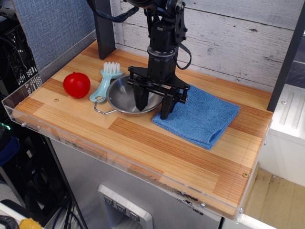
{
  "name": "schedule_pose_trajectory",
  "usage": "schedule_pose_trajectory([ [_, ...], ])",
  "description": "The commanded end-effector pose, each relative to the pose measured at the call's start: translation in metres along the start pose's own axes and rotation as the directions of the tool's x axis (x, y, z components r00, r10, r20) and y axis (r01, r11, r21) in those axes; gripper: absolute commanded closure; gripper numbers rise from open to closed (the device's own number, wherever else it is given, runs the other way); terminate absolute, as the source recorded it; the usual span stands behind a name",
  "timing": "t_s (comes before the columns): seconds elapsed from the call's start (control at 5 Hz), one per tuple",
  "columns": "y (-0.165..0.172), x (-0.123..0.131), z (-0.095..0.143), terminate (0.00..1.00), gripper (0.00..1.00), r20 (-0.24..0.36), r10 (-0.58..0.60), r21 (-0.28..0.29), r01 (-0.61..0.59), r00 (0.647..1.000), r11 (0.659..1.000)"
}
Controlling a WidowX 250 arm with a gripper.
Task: Place the metal bowl on the blue cloth.
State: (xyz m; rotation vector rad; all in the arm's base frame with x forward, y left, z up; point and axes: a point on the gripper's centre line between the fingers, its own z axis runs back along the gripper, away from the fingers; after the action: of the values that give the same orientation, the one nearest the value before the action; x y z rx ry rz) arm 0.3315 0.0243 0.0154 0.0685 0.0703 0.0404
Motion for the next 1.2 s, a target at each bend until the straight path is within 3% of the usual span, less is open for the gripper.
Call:
schedule_pose_trajectory([
  [0.0, 0.003, -0.001, 0.020, 0.00, 1.00, 0.057, -0.004, 0.009, 0.004, 0.998, 1.000],
  [0.4, 0.011, -0.012, 0.051, 0.00, 1.00, 0.120, 0.021, -0.033, -0.017, 0.993, 0.999],
  [0.6, 0.024, -0.022, 0.080, 0.00, 1.00, 0.167, 0.069, -0.093, -0.054, 0.984, 0.994],
  [0.8, 0.034, -0.030, 0.107, 0.00, 1.00, 0.173, 0.108, -0.141, -0.084, 0.979, 0.986],
  [1.0, 0.009, -0.026, 0.121, 0.00, 1.00, 0.165, 0.050, -0.152, -0.024, 0.985, 0.988],
])
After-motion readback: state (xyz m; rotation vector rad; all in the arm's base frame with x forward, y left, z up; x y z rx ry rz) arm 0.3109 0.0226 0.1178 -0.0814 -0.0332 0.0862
